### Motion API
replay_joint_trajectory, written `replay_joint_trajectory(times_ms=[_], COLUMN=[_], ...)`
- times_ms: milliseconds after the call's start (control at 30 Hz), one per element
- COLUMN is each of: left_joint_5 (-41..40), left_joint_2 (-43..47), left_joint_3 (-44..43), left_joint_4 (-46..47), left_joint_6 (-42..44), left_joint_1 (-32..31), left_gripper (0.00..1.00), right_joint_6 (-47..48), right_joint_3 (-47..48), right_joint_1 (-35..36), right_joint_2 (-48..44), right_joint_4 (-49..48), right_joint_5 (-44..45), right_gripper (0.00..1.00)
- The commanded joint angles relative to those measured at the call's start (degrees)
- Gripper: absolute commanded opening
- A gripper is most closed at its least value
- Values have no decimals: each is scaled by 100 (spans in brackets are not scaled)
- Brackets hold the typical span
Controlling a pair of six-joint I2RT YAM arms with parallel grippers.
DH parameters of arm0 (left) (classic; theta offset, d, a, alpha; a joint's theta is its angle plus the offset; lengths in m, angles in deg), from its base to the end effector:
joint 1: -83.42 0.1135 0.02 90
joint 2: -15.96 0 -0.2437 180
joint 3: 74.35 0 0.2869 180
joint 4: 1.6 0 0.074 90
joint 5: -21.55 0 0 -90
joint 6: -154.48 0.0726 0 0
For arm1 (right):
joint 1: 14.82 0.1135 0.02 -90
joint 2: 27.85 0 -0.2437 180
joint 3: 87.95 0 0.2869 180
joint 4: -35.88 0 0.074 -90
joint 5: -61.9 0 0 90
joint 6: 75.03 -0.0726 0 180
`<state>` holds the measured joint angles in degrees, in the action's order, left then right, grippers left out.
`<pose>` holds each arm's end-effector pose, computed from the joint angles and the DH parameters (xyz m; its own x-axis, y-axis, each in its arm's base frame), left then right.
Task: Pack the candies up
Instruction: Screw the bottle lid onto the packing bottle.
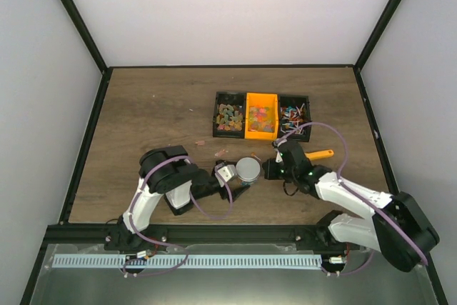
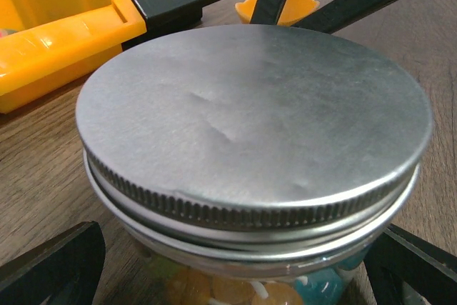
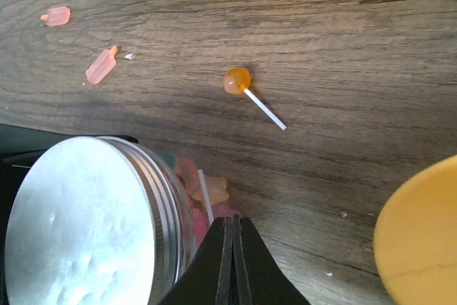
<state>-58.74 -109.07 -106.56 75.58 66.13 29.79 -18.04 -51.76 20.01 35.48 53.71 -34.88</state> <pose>0.1597 -0.2375 -0.0127 -0.1342 0.2301 -0.9639 0.8942 0.4473 -0.0177 0.2161 0.1608 0.0971 -0.8328 0.0796 -0.5478 -0.2170 0.8634 0.4554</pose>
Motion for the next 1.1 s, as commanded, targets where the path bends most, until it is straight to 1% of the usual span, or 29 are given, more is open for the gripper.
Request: replay_joint_trajectory(times_ms=[0,367,733,1067], left_joint_5=[473,479,492,511], left_joint_2=[-1008,-1026,-1126,-1090], left_joint_3=[389,362,280,272], left_joint_4=[1242,1244,1240,1243], left_joint_6=[-1637,-1669,-1707,-1723], left_joint_1=[-17,-16,-16,-14], left_gripper=[100,100,100,100], right_joint_6=[194,305,152,31], right_joint_3=[360,592,459,269], right_joint_1=[-20,4,261,375], right_joint_2=[185,735,130,106], right_joint_4=[-215,-394,-77,-125], right_joint_5=[156,-65,101,189], right_gripper=[1,1,1,1])
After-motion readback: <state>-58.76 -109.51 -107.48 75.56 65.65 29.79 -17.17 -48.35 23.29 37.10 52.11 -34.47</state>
